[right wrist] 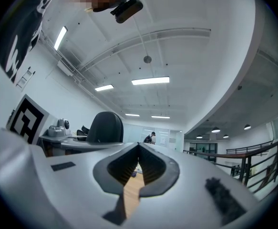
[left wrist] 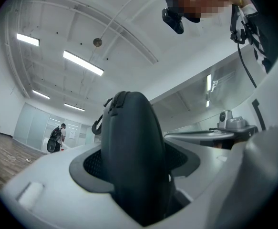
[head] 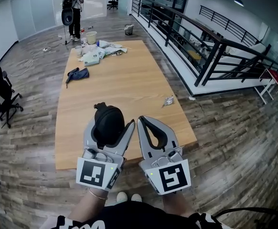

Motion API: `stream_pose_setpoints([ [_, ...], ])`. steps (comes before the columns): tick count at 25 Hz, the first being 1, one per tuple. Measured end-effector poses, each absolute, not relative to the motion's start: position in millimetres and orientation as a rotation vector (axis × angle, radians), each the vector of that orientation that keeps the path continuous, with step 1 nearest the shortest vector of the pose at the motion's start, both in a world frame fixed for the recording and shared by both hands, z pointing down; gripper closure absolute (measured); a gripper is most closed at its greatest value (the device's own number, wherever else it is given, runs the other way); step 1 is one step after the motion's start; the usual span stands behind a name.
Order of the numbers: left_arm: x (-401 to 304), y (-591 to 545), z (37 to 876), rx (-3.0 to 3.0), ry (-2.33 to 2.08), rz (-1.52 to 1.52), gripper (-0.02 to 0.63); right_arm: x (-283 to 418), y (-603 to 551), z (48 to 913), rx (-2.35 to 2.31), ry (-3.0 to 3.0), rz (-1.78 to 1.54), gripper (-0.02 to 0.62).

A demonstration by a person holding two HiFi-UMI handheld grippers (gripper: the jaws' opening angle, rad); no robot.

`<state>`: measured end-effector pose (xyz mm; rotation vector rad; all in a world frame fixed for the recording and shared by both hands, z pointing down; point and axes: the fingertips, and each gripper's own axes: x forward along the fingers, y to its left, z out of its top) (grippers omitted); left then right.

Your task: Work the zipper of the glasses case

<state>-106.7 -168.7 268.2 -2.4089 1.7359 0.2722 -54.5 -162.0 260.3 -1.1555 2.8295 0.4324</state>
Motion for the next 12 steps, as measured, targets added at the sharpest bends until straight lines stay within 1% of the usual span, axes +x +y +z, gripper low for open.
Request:
stream_pose_setpoints([
  [12,-107.9,-162.2,264.8,-2.38,1.724,0.292,0.288,-55.6,-153.6,256.2,-1.13,2.815,0.461,0.589],
])
